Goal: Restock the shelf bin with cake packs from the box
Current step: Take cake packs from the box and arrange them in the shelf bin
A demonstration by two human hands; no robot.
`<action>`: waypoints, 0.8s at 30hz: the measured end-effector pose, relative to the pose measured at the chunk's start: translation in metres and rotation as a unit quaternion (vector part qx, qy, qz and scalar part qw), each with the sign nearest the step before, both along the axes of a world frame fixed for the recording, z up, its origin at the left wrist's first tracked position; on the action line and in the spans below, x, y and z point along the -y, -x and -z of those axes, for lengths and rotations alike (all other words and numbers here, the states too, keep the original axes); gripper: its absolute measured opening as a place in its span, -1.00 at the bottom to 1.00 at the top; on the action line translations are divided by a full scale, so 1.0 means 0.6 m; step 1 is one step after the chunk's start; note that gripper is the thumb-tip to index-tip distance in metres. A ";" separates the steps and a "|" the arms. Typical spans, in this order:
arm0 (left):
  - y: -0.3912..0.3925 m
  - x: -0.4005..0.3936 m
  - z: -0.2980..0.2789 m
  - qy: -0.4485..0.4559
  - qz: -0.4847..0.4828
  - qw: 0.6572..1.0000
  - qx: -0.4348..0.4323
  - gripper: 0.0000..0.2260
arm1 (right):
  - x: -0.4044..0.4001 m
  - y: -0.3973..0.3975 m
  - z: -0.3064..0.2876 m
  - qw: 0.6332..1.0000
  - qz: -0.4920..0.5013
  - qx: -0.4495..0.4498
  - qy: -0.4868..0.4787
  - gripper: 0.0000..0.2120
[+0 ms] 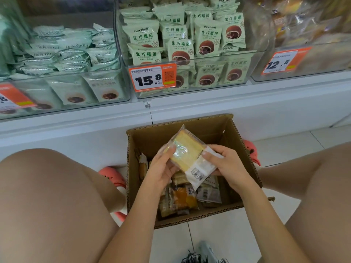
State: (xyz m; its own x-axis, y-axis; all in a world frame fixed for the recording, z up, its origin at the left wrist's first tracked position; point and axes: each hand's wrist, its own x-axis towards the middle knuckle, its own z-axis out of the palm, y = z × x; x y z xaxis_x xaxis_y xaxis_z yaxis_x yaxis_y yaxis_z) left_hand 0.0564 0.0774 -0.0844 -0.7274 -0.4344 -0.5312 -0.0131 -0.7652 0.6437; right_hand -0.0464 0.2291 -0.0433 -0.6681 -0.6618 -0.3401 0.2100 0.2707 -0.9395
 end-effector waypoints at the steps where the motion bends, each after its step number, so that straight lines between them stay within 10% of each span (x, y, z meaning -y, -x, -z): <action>1: -0.002 0.002 -0.006 -0.007 0.000 1.000 -0.005 -0.78 | -0.002 0.001 -0.004 1.000 0.006 -0.002 0.004 -0.78; 6: -0.018 0.027 -0.014 -0.108 0.000 0.994 0.021 -0.40 | -0.008 -0.007 -0.020 0.982 0.067 -0.172 0.036 -0.73; 11: -0.012 0.035 -0.049 -0.060 0.081 0.994 -0.033 -0.41 | 0.009 -0.031 -0.004 0.893 -0.201 -0.392 -0.094 -0.42; 14: -0.021 0.040 -0.041 0.023 0.036 0.999 0.005 -0.54 | 0.004 -0.038 0.003 0.923 -0.240 -0.293 -0.072 -0.32; 17: -0.024 0.039 -0.039 0.044 0.028 0.999 -0.016 -0.71 | 0.009 -0.045 -0.011 0.992 -0.004 -0.116 0.052 -0.51; 24: -0.004 0.011 -0.053 0.119 0.051 0.989 0.073 -0.60 | 0.021 -0.033 0.035 0.980 0.187 -0.050 -0.035 -0.86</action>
